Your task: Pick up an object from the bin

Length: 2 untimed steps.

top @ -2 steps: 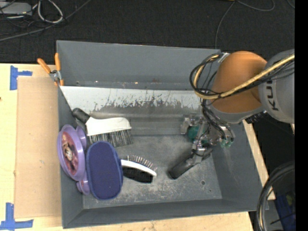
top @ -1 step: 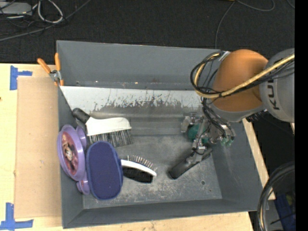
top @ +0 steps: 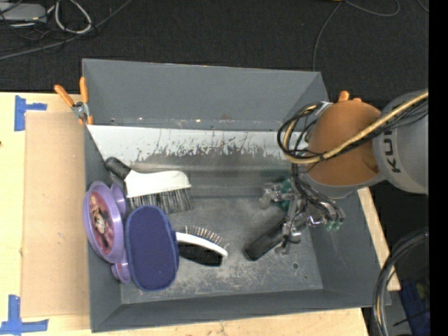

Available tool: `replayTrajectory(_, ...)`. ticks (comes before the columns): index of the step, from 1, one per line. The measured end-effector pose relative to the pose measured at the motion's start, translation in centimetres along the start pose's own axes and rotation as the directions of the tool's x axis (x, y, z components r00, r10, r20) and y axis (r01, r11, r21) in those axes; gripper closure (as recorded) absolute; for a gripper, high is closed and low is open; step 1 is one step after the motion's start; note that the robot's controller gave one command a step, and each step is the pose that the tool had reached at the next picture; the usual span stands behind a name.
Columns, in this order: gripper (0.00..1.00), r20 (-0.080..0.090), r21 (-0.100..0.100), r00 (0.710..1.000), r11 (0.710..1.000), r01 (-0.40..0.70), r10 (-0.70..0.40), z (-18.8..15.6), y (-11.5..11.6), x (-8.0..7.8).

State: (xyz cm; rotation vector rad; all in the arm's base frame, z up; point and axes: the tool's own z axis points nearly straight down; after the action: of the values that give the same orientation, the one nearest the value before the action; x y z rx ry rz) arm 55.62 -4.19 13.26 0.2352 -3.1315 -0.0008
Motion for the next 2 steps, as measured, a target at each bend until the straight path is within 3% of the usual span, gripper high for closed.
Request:
replayTrajectory(1,0.00,0.000,-0.001,0.940,0.940,0.343,-0.343,1.23,-1.31,1.76)
replayTrajectory(2,0.00,-0.001,-0.001,0.941,0.941,0.337,-0.337,1.21,-1.59,1.63)
